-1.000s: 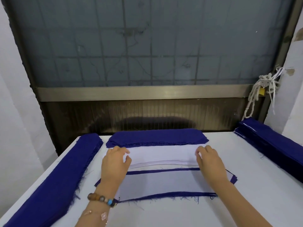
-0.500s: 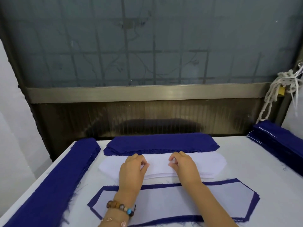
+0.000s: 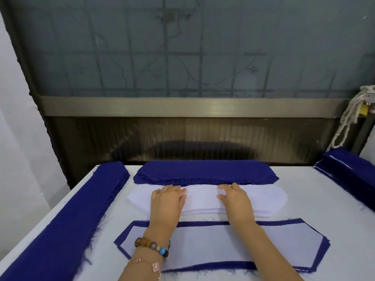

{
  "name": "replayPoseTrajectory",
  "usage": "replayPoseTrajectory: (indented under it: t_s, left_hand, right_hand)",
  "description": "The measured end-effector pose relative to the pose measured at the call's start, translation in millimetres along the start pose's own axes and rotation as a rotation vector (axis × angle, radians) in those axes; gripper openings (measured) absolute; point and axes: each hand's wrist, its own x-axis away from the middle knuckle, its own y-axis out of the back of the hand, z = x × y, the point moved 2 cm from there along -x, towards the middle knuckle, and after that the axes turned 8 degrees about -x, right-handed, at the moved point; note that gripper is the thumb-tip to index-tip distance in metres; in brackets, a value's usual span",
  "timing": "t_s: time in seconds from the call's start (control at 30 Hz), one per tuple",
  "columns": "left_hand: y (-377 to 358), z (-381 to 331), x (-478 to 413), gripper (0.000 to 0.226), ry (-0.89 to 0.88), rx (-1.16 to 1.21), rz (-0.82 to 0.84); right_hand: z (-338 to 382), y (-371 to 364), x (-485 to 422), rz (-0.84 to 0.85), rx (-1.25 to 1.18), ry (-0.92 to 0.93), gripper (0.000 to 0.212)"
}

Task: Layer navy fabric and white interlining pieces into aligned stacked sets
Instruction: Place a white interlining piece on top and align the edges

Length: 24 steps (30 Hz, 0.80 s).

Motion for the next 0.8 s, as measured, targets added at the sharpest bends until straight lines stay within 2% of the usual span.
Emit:
replayPoseTrajectory:
  t_s: [0.17,0.33,0.43,0.5,0.6,0.73,0.8]
  left_hand:
    - [7,3,-3,0.027,-0.012,0.11,-0.036]
    - [10,0,-4,0.013,0.034,0.158,-0.021]
    - [9,1,-6,0.015,0.023,0.139,-0.018]
    - [7,1,-8,0.018,0.027,0.136,-0.011]
    - [3,1,-12,0.02,0.056,0.146,0.023]
    - [-1,1,-18,0.018,0.08,0.159,0.05]
    - [-5,1,-18,0.032,0.063,0.097,0.06]
  right_hand:
    - [3,6,-2,0.053,0.04,0.052,0.043]
    - [0,19,-14,0.197,-0.051,0.051,0.027]
    - [-4,20,-16,0.157,-0.12,0.033,0.016]
    - [-1,18,-14,0.105,-0.082,0.022,0.012]
    - [4,12,-12,0.058,0.029,0.048,0.011]
    - [5,10,-9,0.0,0.052,0.11,0.011]
    - [3,8,-10,-0.032,0.076,0.173,0.014]
